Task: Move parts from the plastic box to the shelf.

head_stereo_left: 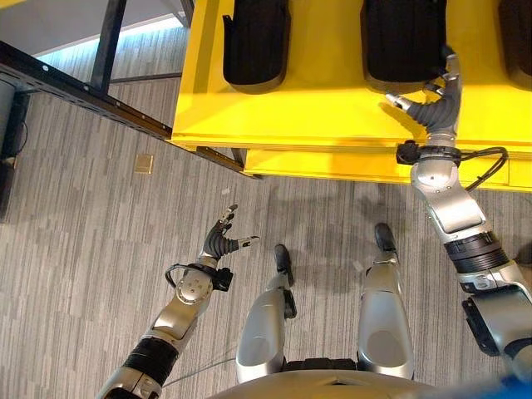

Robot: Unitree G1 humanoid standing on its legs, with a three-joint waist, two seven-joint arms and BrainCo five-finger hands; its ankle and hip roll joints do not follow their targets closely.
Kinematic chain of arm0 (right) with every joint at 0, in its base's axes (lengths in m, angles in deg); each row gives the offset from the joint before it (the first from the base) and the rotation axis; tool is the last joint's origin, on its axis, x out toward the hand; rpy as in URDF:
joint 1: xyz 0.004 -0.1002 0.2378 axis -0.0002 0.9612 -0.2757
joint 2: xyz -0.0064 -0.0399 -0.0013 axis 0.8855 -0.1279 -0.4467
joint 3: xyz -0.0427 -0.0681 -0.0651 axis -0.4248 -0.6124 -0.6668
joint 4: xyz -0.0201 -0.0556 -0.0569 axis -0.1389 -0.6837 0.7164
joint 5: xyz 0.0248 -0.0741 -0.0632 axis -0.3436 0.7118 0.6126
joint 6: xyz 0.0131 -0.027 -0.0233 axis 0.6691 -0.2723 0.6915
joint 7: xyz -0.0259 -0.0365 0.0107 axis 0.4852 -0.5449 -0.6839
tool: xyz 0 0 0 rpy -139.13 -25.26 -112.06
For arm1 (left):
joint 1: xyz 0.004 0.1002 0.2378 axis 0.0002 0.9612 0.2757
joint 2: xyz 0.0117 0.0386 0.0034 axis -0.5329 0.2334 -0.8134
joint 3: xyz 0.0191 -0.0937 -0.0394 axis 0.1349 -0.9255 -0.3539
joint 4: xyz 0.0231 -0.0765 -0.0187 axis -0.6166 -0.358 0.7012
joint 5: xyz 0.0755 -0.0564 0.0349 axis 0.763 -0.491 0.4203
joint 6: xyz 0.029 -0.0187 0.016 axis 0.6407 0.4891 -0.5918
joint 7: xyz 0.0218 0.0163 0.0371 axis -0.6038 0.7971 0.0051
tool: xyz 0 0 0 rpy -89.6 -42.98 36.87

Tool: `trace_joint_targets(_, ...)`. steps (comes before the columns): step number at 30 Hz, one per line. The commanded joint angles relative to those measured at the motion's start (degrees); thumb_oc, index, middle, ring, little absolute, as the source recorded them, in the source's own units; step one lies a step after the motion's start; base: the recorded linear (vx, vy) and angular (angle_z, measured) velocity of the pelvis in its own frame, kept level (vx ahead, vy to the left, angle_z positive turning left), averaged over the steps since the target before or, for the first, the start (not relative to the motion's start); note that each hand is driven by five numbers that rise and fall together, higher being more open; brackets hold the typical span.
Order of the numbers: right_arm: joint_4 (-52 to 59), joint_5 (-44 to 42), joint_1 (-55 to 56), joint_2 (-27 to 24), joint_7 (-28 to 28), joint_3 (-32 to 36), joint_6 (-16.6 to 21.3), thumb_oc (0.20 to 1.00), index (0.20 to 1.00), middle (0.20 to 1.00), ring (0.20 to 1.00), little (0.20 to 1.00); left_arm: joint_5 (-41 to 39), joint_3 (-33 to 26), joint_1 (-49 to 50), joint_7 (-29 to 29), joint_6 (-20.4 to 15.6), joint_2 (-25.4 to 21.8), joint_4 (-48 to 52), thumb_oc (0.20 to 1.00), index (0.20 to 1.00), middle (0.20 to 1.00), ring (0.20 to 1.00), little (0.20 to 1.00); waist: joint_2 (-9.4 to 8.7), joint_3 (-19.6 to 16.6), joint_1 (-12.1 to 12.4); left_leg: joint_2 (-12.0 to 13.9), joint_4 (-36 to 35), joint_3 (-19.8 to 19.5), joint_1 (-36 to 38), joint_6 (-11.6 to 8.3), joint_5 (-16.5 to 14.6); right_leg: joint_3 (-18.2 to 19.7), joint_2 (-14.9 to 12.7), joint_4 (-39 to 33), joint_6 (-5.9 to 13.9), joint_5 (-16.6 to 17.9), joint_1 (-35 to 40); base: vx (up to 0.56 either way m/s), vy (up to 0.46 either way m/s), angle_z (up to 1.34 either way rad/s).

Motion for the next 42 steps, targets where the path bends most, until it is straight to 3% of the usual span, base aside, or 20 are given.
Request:
trace_joint_targets(1,6.12,4.18,-1.63,0.30,1.59,-0.13,1.94,1.000,1.000,1.000,1.000,1.000,-0.26,-2.23,1.72,0.39,-1.83,-2.80,3.38,1.000,1.000,1.000,1.000,1.000,-1.46,1.21,0.71,1.47,7.81,-0.69,0.36,1.17,-7.88,-4.40,-1.27,3.81,-3.36,-5.87,3.62,0.00,0.000,0.00)
trace_joint_targets(8,4.93,2.53,-3.61,0.81,0.46,-2.07,1.21,1.000,1.000,1.000,1.000,1.000,-0.41,-2.10,1.85,-0.41,-2.19,-4.10,3.76,1.000,1.000,1.000,1.000,1.000,-1.50,0.97,1.88,1.24,7.33,-1.27,0.52,1.37,-7.64,-5.31,-1.15,3.34,-3.53,-5.93,4.38,0.00,-0.007,0.01)
trace_joint_targets(12,2.91,2.93,-4.78,0.76,-3.64,-1.34,0.21,1.000,1.000,1.000,1.000,1.000,-0.45,-1.75,1.60,-0.27,-2.02,-4.18,3.75,1.000,1.000,1.000,1.000,1.000,-1.36,0.77,2.31,1.07,7.04,-1.56,0.71,1.36,-7.56,-5.68,-1.12,2.84,-3.62,-5.85,4.89,0.01,-0.005,0.08)
trace_joint_targets(25,2.28,9.98,-1.41,-0.46,-13.45,4.21,-0.14,1.000,1.000,1.000,1.000,1.000,-1.39,-0.53,1.29,1.72,-1.06,-2.77,4.47,1.000,1.000,1.000,1.000,1.000,-1.08,1.17,0.65,0.98,6.96,-1.14,1.04,1.32,-7.93,-4.76,-0.83,2.62,-3.60,-5.68,4.67,0.00,0.015,0.00)
trace_joint_targets(32,5.44,16.39,0.19,-1.85,-7.02,5.01,8.75,1.000,1.000,1.000,1.000,1.000,-2.24,-0.07,1.63,1.83,-1.40,-2.01,4.49,1.000,1.000,1.000,1.000,1.000,-0.41,1.21,-0.40,0.75,6.89,-0.53,1.42,1.35,-8.08,-4.01,-0.84,3.05,-3.56,-5.84,4.02,0.01,0.046,-0.09)
trace_joint_targets(36,10.36,21.87,-0.67,-2.44,-7.41,3.14,12.07,1.000,1.000,1.000,1.000,1.000,-2.36,0.35,2.35,1.60,-2.37,-1.85,4.43,1.000,1.000,1.000,1.000,1.000,0.15,1.21,-0.46,0.44,6.87,-0.26,1.73,1.35,-8.08,-3.74,-1.09,3.16,-3.54,-5.77,3.90,0.01,0.051,-0.01)
trace_joint_targets(39,14.61,23.46,-1.05,-2.18,-8.03,2.85,16.48,1.000,1.000,1.000,1.000,1.000,-2.78,0.73,2.94,1.89,-4.23,-1.43,3.47,1.000,1.000,1.000,1.000,1.000,0.56,1.04,-0.55,0.23,6.58,-0.01,2.42,1.30,-8.18,-3.60,-1.21,3.08,-3.48,-5.94,4.28,0.03,0.075,0.04)
trace_joint_targets(41,20.77,22.39,0.95,-1.04,-5.18,3.16,22.04,1.000,1.000,1.000,1.000,1.000,-3.65,0.85,4.03,1.98,-7.00,-0.65,2.53,1.000,1.000,1.000,1.000,1.000,0.52,0.33,-0.97,0.17,5.89,0.23,3.39,1.12,-8.21,-3.33,-0.96,2.62,-3.48,-5.95,4.83,0.05,0.146,0.01)
trace_joint_targets(42,24.12,21.13,2.66,-0.22,-3.52,3.11,22.53,1.000,1.000,1.000,1.000,1.000,-4.22,0.67,4.58,1.68,-7.79,-0.37,2.56,1.000,1.000,1.000,1.000,1.000,0.35,-0.18,-1.12,0.19,5.14,0.39,4.12,1.06,-8.08,-3.34,-0.81,1.95,-3.40,-5.83,5.48,0.05,0.132,0.01)
